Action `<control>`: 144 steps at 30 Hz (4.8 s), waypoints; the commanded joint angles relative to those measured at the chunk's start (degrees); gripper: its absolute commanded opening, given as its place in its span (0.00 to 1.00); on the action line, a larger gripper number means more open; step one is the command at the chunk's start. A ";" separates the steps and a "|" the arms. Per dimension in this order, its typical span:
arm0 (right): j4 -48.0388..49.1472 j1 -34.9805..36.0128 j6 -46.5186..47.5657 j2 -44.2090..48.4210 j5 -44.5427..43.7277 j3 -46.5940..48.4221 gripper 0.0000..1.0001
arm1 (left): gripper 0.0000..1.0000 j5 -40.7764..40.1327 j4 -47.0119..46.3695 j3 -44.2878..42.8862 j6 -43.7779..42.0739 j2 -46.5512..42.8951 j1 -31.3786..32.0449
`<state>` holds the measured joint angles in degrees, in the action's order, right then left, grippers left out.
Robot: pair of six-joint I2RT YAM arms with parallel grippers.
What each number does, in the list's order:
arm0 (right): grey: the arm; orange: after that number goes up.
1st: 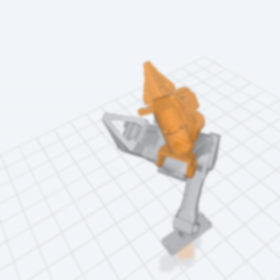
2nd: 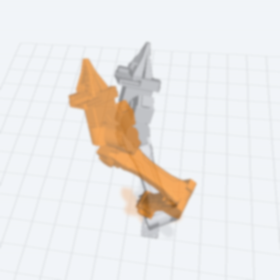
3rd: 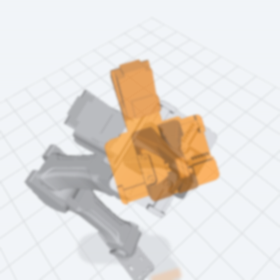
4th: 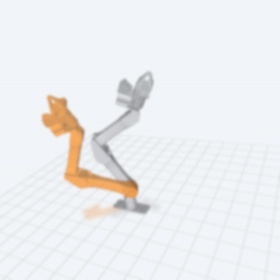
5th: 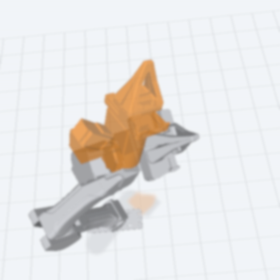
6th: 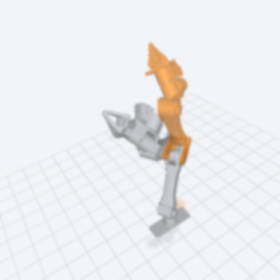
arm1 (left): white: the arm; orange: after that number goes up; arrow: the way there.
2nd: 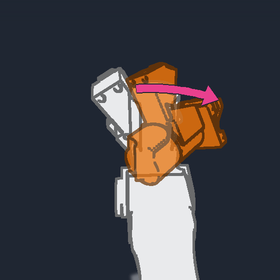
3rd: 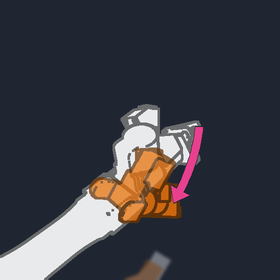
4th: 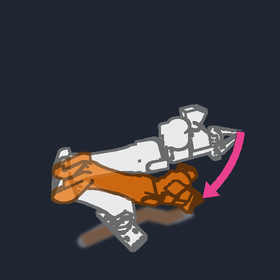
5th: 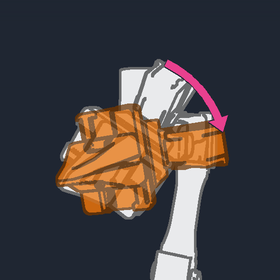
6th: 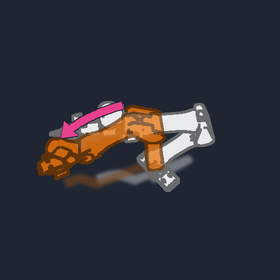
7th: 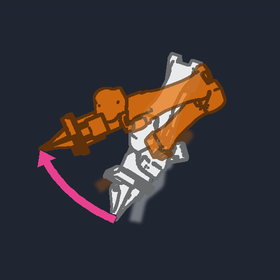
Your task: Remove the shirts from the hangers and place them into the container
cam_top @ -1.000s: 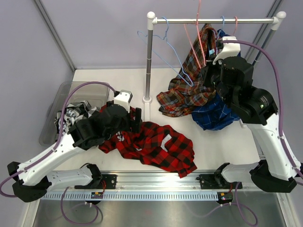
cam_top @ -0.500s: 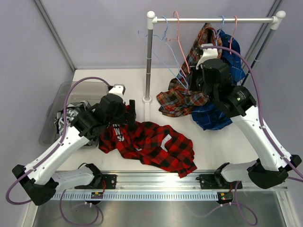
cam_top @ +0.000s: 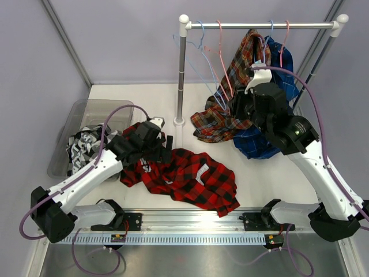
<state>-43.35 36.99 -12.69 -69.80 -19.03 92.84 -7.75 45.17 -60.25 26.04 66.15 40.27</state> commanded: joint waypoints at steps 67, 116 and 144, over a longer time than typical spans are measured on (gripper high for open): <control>-6.83 -0.34 0.73 24.80 9.27 -7.06 0.99 | 0.00 -25.91 -9.22 -51.63 -23.75 2.85 -33.33; -3.84 -0.08 0.21 20.32 18.59 -8.02 0.99 | 0.00 -36.73 -29.62 -52.30 -35.54 6.63 -34.12; -11.13 -0.08 -0.76 20.16 0.36 -1.11 0.99 | 0.00 18.98 -13.26 5.40 8.23 6.62 -63.53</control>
<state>-51.94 36.95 -13.61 -46.28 -6.79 86.21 1.39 34.63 -57.10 30.22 73.21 -18.41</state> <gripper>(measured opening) 0.993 0.110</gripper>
